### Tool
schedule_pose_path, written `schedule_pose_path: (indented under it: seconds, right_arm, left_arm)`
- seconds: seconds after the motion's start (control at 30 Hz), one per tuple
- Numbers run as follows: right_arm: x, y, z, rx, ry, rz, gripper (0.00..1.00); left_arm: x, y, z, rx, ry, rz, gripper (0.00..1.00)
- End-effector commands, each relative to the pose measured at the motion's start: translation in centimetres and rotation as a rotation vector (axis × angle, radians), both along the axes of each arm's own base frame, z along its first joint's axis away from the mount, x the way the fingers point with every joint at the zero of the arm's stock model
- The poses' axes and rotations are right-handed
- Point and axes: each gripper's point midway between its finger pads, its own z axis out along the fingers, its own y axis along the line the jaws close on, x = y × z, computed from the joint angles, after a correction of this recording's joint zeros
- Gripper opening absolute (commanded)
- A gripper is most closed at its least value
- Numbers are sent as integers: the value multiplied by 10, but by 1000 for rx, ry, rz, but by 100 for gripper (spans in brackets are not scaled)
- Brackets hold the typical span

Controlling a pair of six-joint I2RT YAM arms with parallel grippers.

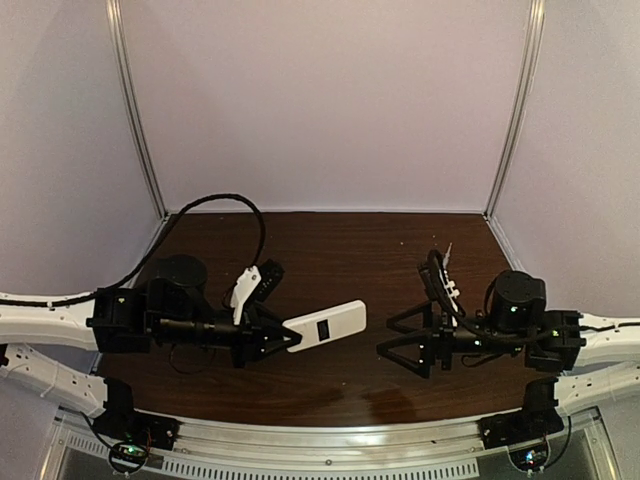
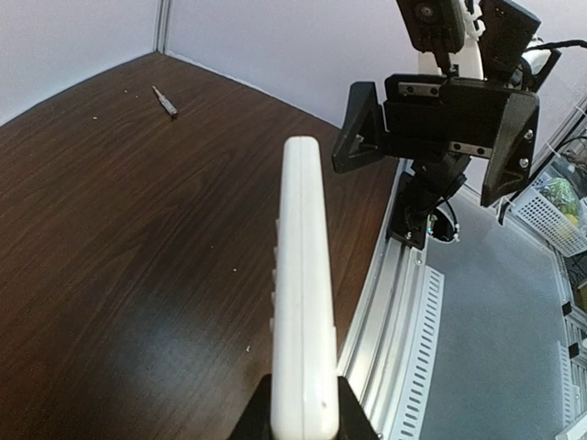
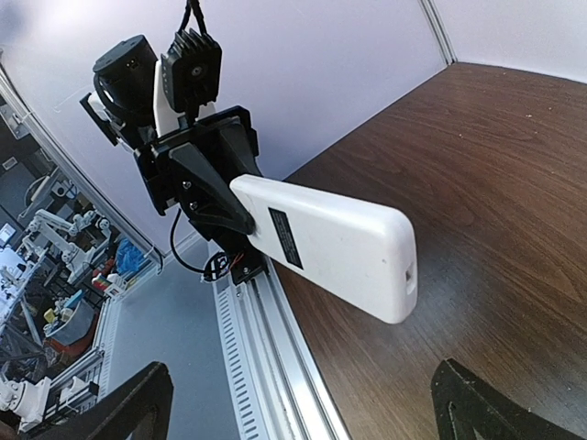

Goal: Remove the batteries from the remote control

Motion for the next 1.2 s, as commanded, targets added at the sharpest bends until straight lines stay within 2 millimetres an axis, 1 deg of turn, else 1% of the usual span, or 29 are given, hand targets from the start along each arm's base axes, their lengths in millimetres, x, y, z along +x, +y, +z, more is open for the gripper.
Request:
schedule_pose_path:
  seconds: [0.0,0.17,0.3,0.37,0.5,0.67,0.73,0.9,1.17]
  right_arm:
    - [-3,4,3,43,13,24,100]
    - [-1,6,2,65,0,23,100]
    - [-2,8,5,103,-33,37,100]
    - [-3,9,5,108,-45,42,100]
    - [-14,11,12,161,-65,108,99]
    - [-24,13,18,195,-67,172,92]
    - [-33,15,21,219,-68,219,86]
    - [-45,21,21,218,-64,282,78]
    - [-48,28,16,194,-59,301,72]
  left_arm:
    - [-7,-13,33,-102,-5,-67,0]
    - [-19,-19,37,-116,22,-136,0]
    - [-23,-22,38,-119,44,-166,0]
    - [-24,-23,46,-156,39,-169,0]
    - [-31,-24,53,-187,50,-210,0]
    - [-36,-28,50,-180,80,-238,0]
    - [-41,-32,49,-179,107,-271,0]
    - [-42,-38,46,-175,123,-289,0]
    - [-43,-43,46,-171,131,-303,0]
